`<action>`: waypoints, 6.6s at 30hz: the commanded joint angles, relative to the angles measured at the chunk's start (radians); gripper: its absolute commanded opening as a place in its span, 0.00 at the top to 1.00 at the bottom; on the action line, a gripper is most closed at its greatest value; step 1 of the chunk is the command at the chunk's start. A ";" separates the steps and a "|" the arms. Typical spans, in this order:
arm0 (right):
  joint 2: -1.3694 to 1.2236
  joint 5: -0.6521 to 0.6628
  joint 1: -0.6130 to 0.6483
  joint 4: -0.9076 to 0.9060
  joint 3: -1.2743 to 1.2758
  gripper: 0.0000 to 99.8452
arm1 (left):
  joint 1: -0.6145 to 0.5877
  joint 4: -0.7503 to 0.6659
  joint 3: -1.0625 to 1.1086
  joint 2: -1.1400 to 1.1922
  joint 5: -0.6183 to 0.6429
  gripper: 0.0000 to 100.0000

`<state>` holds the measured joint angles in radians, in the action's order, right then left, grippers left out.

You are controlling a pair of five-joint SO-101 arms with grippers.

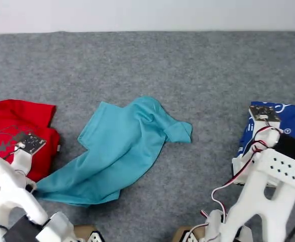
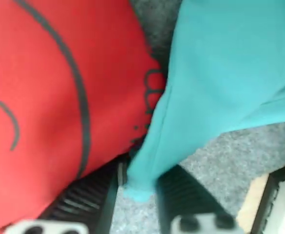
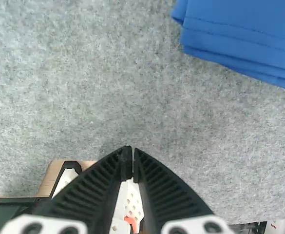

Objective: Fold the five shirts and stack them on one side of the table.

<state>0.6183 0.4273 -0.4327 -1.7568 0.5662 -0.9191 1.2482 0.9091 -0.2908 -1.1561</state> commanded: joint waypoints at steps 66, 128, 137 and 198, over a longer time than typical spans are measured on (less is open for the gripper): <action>-1.873 -0.147 1.102 0.328 -1.949 0.88 | 0.003 0.321 -0.278 -0.037 0.006 1.00; -1.612 0.012 1.069 0.225 -1.580 0.97 | 0.071 0.321 -0.305 -0.037 0.006 1.00; -1.601 0.028 1.027 -0.018 -2.015 0.99 | 0.074 0.344 -0.444 -0.038 0.195 1.00; -0.593 0.172 0.325 0.142 -2.196 0.99 | 0.775 0.508 -1.529 -0.038 0.433 1.00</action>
<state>0.0061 0.5915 -0.0736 -1.6387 -1.6095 -0.1166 1.7346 -0.5946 -0.2954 -0.6974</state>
